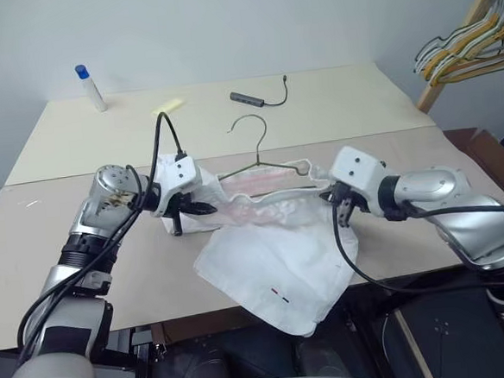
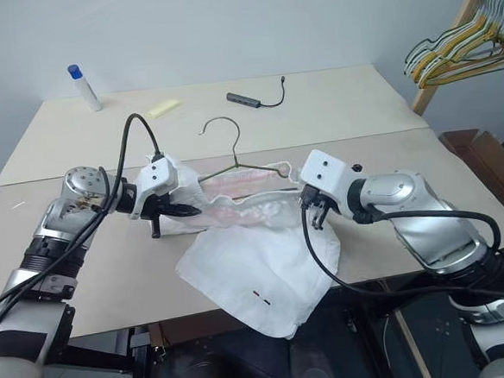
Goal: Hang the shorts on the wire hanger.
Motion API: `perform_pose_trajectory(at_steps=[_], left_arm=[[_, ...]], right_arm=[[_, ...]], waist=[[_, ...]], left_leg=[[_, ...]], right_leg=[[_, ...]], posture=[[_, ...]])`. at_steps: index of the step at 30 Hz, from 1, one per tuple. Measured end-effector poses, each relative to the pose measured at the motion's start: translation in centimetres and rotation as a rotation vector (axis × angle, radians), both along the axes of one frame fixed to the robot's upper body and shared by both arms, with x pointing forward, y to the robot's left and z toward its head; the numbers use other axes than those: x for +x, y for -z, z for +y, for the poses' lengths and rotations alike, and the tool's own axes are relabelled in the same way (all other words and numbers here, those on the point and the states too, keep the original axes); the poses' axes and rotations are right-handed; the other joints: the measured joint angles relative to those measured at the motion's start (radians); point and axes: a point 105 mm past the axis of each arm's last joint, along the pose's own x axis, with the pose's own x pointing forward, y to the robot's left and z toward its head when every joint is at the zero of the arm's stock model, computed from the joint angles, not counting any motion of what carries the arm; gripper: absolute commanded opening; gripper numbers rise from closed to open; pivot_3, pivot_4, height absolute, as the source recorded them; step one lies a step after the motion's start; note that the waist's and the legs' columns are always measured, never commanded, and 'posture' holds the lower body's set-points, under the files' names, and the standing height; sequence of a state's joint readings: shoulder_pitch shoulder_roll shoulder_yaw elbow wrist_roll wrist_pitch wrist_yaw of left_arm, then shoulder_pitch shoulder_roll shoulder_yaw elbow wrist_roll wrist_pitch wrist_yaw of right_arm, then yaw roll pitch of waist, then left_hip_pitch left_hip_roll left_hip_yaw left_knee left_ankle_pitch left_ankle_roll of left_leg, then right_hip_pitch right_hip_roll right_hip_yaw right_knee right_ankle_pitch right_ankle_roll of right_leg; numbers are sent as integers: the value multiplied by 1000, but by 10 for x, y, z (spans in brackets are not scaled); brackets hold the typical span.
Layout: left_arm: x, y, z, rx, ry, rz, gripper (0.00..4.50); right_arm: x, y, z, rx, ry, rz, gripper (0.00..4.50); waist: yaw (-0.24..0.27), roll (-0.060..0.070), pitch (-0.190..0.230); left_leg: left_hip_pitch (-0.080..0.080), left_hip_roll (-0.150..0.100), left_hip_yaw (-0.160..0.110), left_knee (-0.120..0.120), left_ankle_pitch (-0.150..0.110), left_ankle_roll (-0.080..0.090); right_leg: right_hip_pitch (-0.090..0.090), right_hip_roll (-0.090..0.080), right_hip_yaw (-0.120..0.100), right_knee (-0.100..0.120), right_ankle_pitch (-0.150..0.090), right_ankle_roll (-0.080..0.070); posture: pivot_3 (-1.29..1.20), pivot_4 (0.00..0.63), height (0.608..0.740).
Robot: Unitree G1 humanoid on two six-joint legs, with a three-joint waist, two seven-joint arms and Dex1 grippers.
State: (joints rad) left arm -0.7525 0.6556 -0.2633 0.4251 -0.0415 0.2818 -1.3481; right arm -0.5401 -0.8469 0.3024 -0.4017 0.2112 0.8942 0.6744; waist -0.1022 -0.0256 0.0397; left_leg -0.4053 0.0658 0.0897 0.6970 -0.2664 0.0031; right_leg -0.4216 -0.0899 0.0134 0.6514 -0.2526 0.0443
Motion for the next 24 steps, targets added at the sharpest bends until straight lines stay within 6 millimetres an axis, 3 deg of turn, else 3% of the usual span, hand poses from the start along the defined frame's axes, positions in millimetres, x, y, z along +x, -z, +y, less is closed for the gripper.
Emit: perform_pose_trajectory(at_steps=[5, 7, 9, 12, 15, 17, 24], left_arm=[[-1, 0, 0, -1, 8, 2, 0], [-2, -2, -1, -5, 19, 0, 0], [-2, -3, 5, 1, 9, 0, 0], [-3, -5, 4, -1, 26, -6, 0], [-4, -5, 4, 0, 37, -2, 0], [-4, -5, 3, -1, 46, -4, 0], [-2, -12, -4, -8, 84, -31, 0]], right_arm=[[-1, -3, -3, 12, -1, 1, 2770], [-20, -4, -11, 31, -90, 81, 3452], [-36, -18, -17, 59, -186, 123, 4108], [-28, -54, -19, 107, -221, 46, 4108], [-10, -77, -25, 111, -209, -22, 4108], [-1, -76, -24, 93, -222, -16, 4108], [14, -38, -5, -12, -364, 117, 4108]], waist=[[1, 0, 0], [10, 0, 0], [8, 0, 0], [-6, 0, 0], [-13, 0, 0], [-17, 0, 0], [-22, 1, 0]], left_leg=[[0, 0, 0, 0, 0, 0], [-2, -1, -2, 0, 0, 0], [-1, -1, -1, 0, 0, 1], [4, 0, 1, 1, 0, 1], [6, 0, 0, -1, -1, 1], [6, 0, 0, -1, 0, 1], [1, 0, 0, 0, 0, 0]], right_leg=[[0, 0, 0, 0, 0, 0], [0, -1, -2, -2, 0, 0], [1, -1, -1, -3, 0, 0], [5, 0, 1, -2, 2, 1], [6, 0, 0, -2, 2, 1], [6, 0, 0, -2, 2, 1], [1, -1, 1, -2, 2, 1]], posture=[[-122, 0, 740], [-122, 0, 740], [-118, 0, 740], [-117, 0, 740], [-114, 0, 740], [-110, 0, 740], [-90, 0, 740]])
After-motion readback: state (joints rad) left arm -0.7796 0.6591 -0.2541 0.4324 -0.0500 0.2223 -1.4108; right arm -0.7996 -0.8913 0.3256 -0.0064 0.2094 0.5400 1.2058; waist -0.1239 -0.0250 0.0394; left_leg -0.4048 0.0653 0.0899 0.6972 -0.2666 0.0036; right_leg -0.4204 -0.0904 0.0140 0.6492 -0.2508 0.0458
